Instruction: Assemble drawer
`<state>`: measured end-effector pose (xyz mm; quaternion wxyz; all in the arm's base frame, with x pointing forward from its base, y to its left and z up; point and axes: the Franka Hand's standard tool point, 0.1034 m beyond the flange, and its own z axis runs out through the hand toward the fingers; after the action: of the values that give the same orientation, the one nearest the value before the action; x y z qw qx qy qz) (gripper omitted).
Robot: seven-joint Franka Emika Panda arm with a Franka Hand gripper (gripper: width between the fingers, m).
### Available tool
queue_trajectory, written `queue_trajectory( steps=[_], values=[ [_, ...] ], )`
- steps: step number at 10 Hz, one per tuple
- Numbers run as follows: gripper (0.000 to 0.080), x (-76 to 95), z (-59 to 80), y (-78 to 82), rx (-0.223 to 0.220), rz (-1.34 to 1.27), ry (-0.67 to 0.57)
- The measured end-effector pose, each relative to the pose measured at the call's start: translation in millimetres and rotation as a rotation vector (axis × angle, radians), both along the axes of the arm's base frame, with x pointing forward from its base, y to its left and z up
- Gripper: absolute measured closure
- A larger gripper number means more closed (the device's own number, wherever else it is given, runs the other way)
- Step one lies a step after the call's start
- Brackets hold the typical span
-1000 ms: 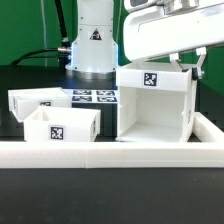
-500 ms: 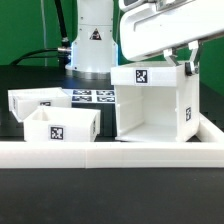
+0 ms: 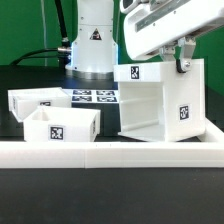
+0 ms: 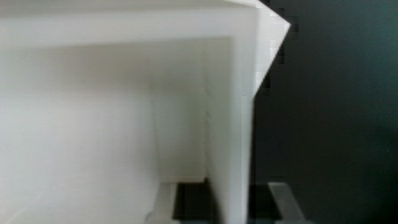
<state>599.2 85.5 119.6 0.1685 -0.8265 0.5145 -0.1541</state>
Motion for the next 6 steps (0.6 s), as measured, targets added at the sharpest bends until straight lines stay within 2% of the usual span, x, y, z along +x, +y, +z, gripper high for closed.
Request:
queue_trajectory(
  steps=[3,6],
  values=[
    [0.0741,1.8,4.8,-2.3,0.051,-0.11,-0.004],
    [0.0741,7.9,5.2,-9.3,0.147,-0.299,0.006]
  ],
)
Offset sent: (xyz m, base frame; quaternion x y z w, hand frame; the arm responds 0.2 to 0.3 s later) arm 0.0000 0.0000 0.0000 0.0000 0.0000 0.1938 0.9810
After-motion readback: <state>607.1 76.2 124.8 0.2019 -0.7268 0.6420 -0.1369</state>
